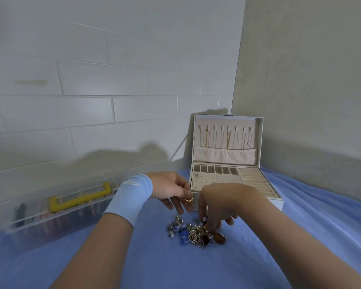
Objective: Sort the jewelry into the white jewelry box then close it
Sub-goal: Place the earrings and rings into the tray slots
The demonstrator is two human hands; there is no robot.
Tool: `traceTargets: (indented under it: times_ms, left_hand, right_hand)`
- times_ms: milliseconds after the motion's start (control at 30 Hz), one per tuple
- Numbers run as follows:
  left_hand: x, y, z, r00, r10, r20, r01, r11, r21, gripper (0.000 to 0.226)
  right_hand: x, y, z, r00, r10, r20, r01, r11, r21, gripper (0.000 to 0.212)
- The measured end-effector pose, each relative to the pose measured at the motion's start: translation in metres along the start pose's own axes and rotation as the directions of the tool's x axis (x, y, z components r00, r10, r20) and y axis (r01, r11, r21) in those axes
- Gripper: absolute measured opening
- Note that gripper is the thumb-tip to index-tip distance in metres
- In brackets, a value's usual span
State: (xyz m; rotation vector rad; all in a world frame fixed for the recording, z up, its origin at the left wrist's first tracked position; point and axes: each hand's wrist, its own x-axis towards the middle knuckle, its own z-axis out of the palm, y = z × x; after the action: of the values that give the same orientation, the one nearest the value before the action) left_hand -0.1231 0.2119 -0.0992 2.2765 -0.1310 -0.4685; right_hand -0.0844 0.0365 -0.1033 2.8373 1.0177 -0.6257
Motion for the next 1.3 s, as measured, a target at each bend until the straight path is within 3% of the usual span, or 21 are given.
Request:
traceTargets:
  times_ms: [267, 400, 567, 700, 767, 867, 1000, 1133, 1300]
  left_hand:
    - [0.003, -0.003, -0.005, 0.997, 0.017, -0.077, -0.021, 0.998, -0.051, 0.017]
    - [0.005, 0.001, -0.001, 0.996, 0.058, -0.070, -0.068, 0.986, -0.154, 0.022]
    - [0.009, 0.004, 0.001, 0.983, 0.120, -0.140, -0.163, 0.922, -0.352, 0.029]
    - [0.008, 0.013, 0.001, 0.988, 0.111, -0.105, -0.150, 0.838, -0.525, 0.027]
    - [0.005, 0.016, 0.001, 0.987, 0.147, -0.061, -0.158, 0.858, -0.489, 0.028]
    - [0.005, 0.020, 0.005, 0.975, 0.198, -0.104, -0.222, 0.918, -0.328, 0.022]
    - [0.007, 0.019, 0.006, 0.958, 0.213, -0.191, -0.261, 0.923, -0.281, 0.016]
    - [0.007, 0.016, 0.003, 0.955, 0.209, -0.210, -0.250, 0.949, -0.191, 0.019]
    - [0.009, 0.016, 0.006, 0.958, 0.167, -0.234, -0.201, 0.971, -0.127, 0.020]
  right_hand:
    - [-0.019, 0.021, -0.026, 0.977, -0.146, -0.152, 0.189, 0.929, 0.319, 0.015]
    - [-0.023, 0.029, -0.032, 0.949, -0.159, -0.272, 0.303, 0.696, 0.651, 0.022]
    - [-0.025, 0.030, -0.035, 0.922, -0.143, -0.359, 0.380, 0.509, 0.773, 0.028]
    - [-0.016, 0.026, -0.033, 0.889, -0.016, -0.458, 0.429, 0.381, 0.819, 0.034]
    - [-0.013, 0.024, -0.034, 0.868, 0.052, -0.494, 0.461, 0.285, 0.840, 0.030]
    - [-0.011, 0.023, -0.036, 0.857, 0.093, -0.507, 0.485, 0.190, 0.854, 0.031]
    - [-0.009, 0.029, -0.037, 0.878, 0.117, -0.464, 0.442, 0.173, 0.880, 0.031]
    - [-0.010, 0.040, -0.038, 0.907, 0.127, -0.401, 0.390, 0.102, 0.915, 0.017]
    - [-0.013, 0.053, -0.039, 0.939, 0.116, -0.325, 0.313, 0.107, 0.944, 0.026]
